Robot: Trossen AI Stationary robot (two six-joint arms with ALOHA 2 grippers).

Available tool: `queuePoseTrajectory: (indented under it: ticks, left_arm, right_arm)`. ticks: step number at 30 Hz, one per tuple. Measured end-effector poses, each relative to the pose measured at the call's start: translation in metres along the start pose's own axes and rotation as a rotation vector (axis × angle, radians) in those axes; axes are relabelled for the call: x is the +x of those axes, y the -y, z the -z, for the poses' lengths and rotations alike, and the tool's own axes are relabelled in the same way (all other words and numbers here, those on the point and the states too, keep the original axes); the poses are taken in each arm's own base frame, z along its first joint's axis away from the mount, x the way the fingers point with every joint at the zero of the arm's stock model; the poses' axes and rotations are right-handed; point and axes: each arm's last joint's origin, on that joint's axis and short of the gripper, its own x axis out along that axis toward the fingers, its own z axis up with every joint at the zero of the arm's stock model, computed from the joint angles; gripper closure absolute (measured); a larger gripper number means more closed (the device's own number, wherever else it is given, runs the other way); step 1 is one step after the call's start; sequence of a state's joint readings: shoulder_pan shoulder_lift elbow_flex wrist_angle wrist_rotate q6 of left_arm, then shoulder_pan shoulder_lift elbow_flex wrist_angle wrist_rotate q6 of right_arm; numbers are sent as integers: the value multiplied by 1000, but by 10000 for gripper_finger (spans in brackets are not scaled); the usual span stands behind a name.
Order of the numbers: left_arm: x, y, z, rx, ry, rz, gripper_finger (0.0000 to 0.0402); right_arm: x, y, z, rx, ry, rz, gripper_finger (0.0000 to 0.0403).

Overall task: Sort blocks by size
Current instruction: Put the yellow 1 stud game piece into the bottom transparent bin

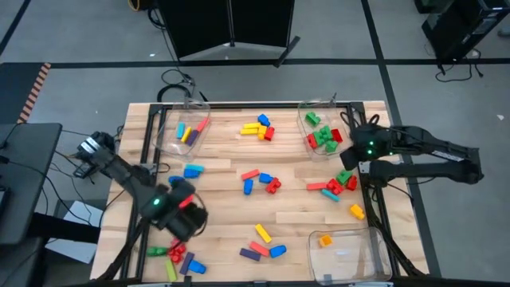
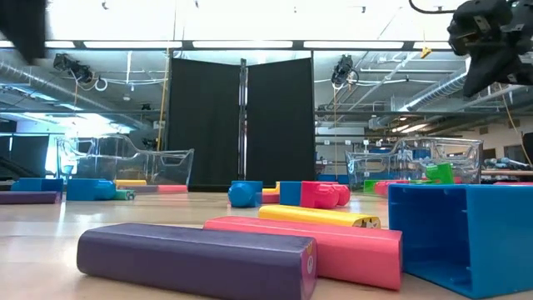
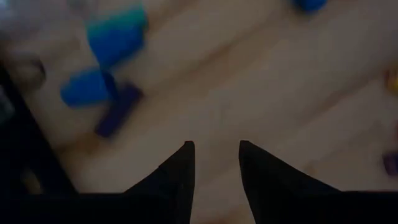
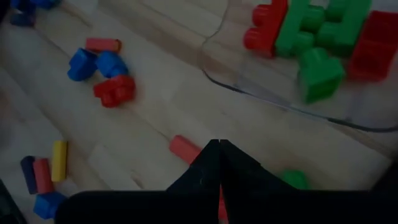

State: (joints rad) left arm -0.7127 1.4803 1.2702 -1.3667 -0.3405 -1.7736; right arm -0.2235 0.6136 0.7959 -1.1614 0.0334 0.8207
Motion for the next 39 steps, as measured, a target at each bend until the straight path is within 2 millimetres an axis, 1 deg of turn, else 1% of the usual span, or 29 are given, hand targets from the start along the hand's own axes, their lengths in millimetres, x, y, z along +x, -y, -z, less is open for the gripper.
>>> queuePoseTrajectory:
  ticks: [3,7,9,11,13,17,25,31,35,39]
  left_arm:
    - [11,1,24,-7,-60,67,271]
    - [28,5,52,-24,-111,208,271]
    - [36,4,60,-46,-137,238,271]
    - [44,2,64,-99,-162,238,271]
    - [50,-1,66,-152,-188,214,271]
    - [57,-6,69,-154,-235,169,271]
    - [57,-7,68,-143,-213,171,271]
    - [58,-10,66,-134,-178,145,267]
    - [58,-10,67,-136,-201,134,238]
    - [58,-12,67,-134,-208,118,182]
  right_arm:
    - [4,-5,-2,-19,-9,-9,391]
    - [10,-12,-3,-43,-28,-11,391]
    - [13,-15,-4,-55,-33,-7,388]
    - [15,-18,-5,-67,-30,-5,386]
    - [18,-20,-6,-78,-29,3,387]
    - [21,-23,-6,-95,-26,25,390]
    - [23,-25,-6,-108,-34,27,384]
    - [23,-26,-5,-113,-37,22,391]
    - [23,-26,-5,-114,-37,23,386]
    - [23,-26,-5,-118,-37,22,378]
